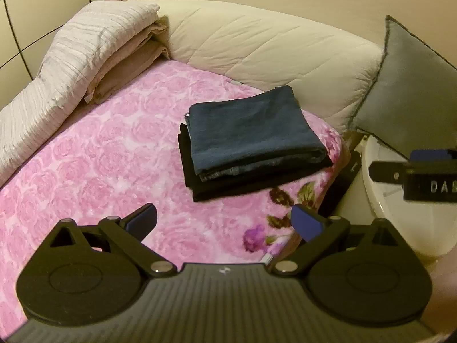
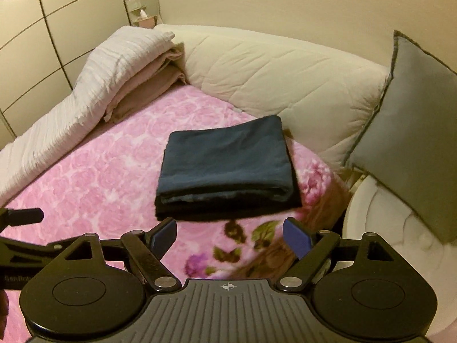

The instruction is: Fold clothes

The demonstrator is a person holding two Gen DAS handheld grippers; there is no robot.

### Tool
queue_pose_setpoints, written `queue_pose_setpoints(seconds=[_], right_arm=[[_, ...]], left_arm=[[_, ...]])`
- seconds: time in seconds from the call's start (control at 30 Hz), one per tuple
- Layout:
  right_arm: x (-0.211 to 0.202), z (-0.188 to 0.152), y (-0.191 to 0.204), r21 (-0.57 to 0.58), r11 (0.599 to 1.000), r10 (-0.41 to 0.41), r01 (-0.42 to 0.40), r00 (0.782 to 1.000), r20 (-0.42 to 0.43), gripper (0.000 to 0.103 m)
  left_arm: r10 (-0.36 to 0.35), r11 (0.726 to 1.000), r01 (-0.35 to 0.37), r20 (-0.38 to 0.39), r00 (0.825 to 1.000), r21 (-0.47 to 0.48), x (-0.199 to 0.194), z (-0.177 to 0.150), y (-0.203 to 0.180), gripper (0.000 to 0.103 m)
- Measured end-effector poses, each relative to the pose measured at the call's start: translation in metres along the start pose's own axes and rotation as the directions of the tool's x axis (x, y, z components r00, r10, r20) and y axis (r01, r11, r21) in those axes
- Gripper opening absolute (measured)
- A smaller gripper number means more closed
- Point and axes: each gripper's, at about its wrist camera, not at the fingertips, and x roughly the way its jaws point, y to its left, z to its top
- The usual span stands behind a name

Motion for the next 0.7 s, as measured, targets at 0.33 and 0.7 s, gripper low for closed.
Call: queue_pose_setpoints(seconds=[0.33, 0.7], right_arm=[[0.018, 0.005, -0.016, -0.089, 0.995, 0.044, -0.050, 0.996, -0.074, 0.085], [0.022, 0.004, -0.032, -0.078, 0.994, 0.063, -0.071, 0.993, -0.098, 0.085]], left_arm=[[0.036, 0.997, -0.040, -0.063, 0.997, -0.059, 0.024, 0.009, -0.021, 0.098], [0.043, 0.997, -0.047, -0.075, 0.996, -0.062, 0.035, 0.014, -0.038, 0.098]])
